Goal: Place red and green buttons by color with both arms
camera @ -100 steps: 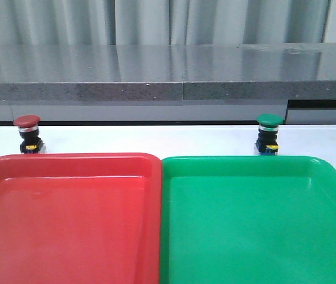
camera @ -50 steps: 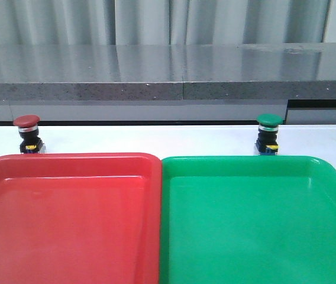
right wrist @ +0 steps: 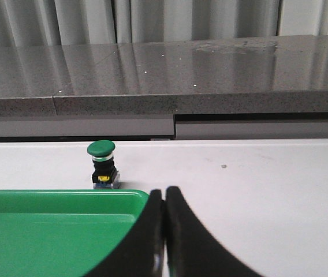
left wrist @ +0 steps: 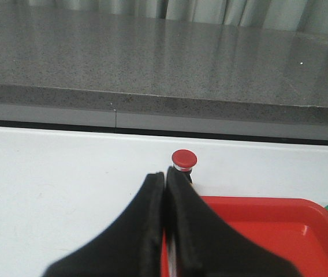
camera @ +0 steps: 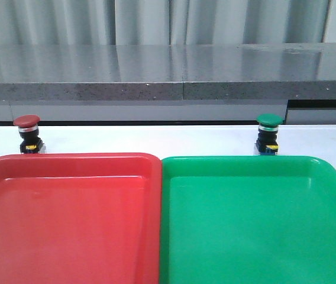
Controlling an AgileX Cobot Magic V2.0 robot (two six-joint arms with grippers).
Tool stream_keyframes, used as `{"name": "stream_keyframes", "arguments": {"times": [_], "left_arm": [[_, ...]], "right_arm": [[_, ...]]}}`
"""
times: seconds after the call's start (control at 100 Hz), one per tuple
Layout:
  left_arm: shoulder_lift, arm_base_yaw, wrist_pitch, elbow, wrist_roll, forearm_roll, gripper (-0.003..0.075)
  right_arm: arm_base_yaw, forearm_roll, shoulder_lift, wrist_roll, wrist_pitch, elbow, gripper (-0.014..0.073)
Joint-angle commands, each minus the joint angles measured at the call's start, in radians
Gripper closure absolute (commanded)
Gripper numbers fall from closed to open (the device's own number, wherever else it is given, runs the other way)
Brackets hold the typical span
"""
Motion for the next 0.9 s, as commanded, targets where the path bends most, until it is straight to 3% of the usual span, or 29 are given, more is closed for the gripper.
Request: {"name": "stream_keyframes", "arguments": {"times": [0.0,0.3,0.61,0.75,0.89], "left_arm": [[0.101,-0.003,-0.003,-0.129,-0.012,-0.012,0.0739],[0.361,-0.003,0.287,-0.356,-0.012,-0.012,0.0739],[0.441,-0.003,0.302,-0.366,-0.007,-0.012,0.0724],[0.441,-0.003,0.306,-0.366,-0.007,-0.010,0.0567],[0.441,-0.003,0.309,-0.366,-0.007,-0.010,0.0257]], "right_arm": [[0.002,-0.009,-0.022,0.001,-0.088,-0.015,0.0652],[0.002,-0.009,-0.022,0.001,-0.088,-0.015,0.0652],[0.002,-0.009,-0.022,0.001,-0.088,-0.015,0.0652],[0.002,-0.009,-0.022,0.001,-0.088,-0.015,0.0652],[0.002,-0.009,-0.022,0.001,-0.088,-0.015,0.0652]]}}
